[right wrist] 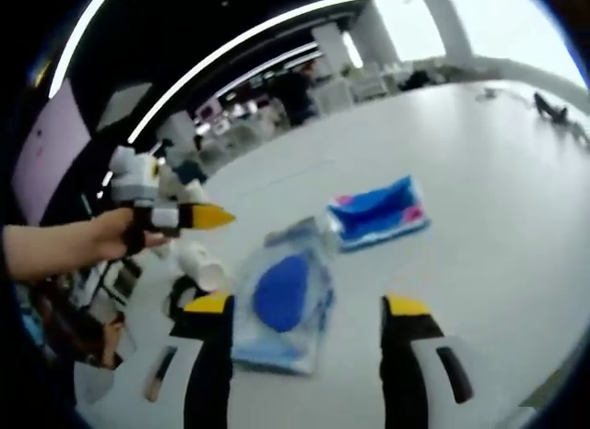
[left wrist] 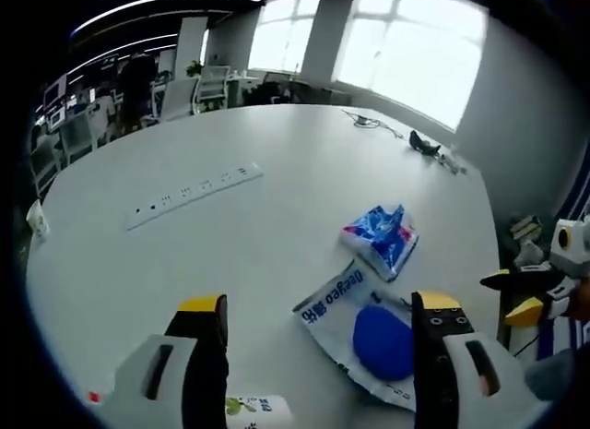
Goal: Arrange the tabletop items into an orderly group along one side of the table until the central work area is clear of visible clutter.
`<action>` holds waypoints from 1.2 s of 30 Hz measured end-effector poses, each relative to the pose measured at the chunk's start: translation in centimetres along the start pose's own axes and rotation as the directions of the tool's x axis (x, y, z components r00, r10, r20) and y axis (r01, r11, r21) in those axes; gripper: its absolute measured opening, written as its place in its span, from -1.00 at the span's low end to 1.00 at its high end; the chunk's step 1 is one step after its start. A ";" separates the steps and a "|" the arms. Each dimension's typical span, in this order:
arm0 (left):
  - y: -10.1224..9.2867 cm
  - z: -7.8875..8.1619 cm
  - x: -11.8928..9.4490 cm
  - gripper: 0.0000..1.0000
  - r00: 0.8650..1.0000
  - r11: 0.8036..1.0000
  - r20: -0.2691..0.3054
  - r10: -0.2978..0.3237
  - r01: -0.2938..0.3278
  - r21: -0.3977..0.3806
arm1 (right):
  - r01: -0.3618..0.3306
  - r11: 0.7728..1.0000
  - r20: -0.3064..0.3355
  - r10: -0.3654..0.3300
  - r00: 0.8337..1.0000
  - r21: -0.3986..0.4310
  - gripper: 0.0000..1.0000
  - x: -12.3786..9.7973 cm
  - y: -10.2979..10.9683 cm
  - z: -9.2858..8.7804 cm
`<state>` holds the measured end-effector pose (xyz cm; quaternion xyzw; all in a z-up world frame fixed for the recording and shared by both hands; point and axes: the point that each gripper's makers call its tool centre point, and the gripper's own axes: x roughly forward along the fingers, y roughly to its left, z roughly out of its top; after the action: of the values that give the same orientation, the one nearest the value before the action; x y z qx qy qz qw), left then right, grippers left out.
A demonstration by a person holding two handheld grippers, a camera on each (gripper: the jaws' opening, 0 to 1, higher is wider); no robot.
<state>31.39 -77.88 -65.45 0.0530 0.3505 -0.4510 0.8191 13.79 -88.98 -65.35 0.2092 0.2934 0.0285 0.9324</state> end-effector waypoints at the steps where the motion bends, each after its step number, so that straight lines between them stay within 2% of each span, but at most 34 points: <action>1: 0.1 -0.1 0.0 0.62 1.000 1.000 -0.001 -0.002 0.002 -0.001 | 0.005 1.000 0.000 -0.005 1.000 -0.004 0.22 0.0 0.1 0.0; 3: 0.0 -0.2 -0.1 0.61 1.000 1.000 0.002 -0.013 0.013 -0.006 | 0.002 1.000 0.002 -0.002 1.000 -0.001 0.22 0.2 0.3 0.2; 6: -0.2 -0.1 0.1 0.61 1.000 1.000 0.010 -0.027 0.027 -0.006 | 0.016 0.997 0.047 -0.019 0.999 0.081 0.21 0.4 0.2 0.8; 12: -0.5 -0.1 0.5 0.62 0.999 0.998 -0.007 -0.049 0.049 0.030 | 0.024 0.999 0.019 -0.025 1.000 0.025 0.21 0.6 0.4 0.5; 19: 0.0 -0.1 0.5 0.62 0.999 0.998 -0.020 -0.048 0.049 0.045 | 0.019 0.999 0.006 -0.019 1.000 0.030 0.21 0.6 0.7 -0.1; 28: 0.7 -1.1 0.4 0.61 0.998 0.999 -0.057 -0.033 0.036 0.041 | 0.019 0.998 -0.016 -0.018 1.000 0.052 0.20 0.6 0.5 -1.1; 36: 0.9 -1.2 0.5 0.61 0.997 0.998 -0.073 -0.030 0.033 0.052 | 0.012 0.998 -0.020 -0.010 1.000 0.067 0.20 0.8 0.6 -1.4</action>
<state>31.63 -77.29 -66.85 0.0853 0.3685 -0.4707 0.7971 13.78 -87.77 -66.55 0.2386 0.3046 0.0156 0.9220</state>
